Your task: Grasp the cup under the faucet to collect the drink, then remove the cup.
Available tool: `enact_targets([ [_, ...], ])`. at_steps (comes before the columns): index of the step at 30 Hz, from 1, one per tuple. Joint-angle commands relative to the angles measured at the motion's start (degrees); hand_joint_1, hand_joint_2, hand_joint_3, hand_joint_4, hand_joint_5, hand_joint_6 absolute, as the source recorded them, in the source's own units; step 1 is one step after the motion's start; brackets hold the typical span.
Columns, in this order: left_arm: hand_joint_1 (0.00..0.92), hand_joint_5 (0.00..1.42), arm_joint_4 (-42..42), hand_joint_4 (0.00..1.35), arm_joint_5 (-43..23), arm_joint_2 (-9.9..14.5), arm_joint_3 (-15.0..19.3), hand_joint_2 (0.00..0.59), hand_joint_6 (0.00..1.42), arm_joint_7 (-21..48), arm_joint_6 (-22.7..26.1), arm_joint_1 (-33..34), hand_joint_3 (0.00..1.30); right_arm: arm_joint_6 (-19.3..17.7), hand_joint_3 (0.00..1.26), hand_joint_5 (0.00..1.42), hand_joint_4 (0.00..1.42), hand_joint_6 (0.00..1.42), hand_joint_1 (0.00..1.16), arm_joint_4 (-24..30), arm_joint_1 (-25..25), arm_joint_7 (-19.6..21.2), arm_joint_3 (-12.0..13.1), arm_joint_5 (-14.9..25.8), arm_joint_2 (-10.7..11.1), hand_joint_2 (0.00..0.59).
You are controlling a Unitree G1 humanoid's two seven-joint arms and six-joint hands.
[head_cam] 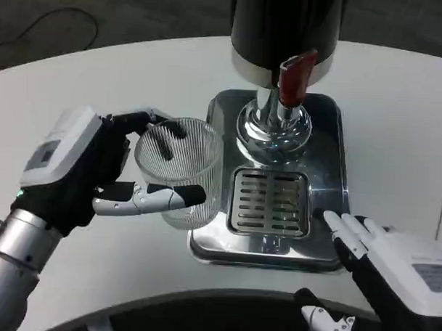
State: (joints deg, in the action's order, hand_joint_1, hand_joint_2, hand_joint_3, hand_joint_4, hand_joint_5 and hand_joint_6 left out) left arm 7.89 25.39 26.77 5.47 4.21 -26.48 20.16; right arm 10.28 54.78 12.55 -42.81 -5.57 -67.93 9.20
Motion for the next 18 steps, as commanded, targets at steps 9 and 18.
enact_targets([
  [9, 0.495, 1.42, 15.6, 1.26, 6.2, 0.5, -8.8, 0.192, 1.42, -7.2, -3.0, 14.1, 1.06, -0.3, 0.00, 0.00, 0.00, 0.00, 0.27, 3.3, 2.6, -0.5, 4.7, 4.2, 0.9, 0.412],
  [18, 0.495, 1.42, 24.1, 1.26, 11.0, -0.4, -16.6, 0.192, 1.42, -11.1, -5.3, 20.4, 1.06, -0.5, 0.00, 0.00, 0.00, 0.00, 0.27, 4.5, 4.0, 0.0, 7.1, 7.4, 1.7, 0.412],
])
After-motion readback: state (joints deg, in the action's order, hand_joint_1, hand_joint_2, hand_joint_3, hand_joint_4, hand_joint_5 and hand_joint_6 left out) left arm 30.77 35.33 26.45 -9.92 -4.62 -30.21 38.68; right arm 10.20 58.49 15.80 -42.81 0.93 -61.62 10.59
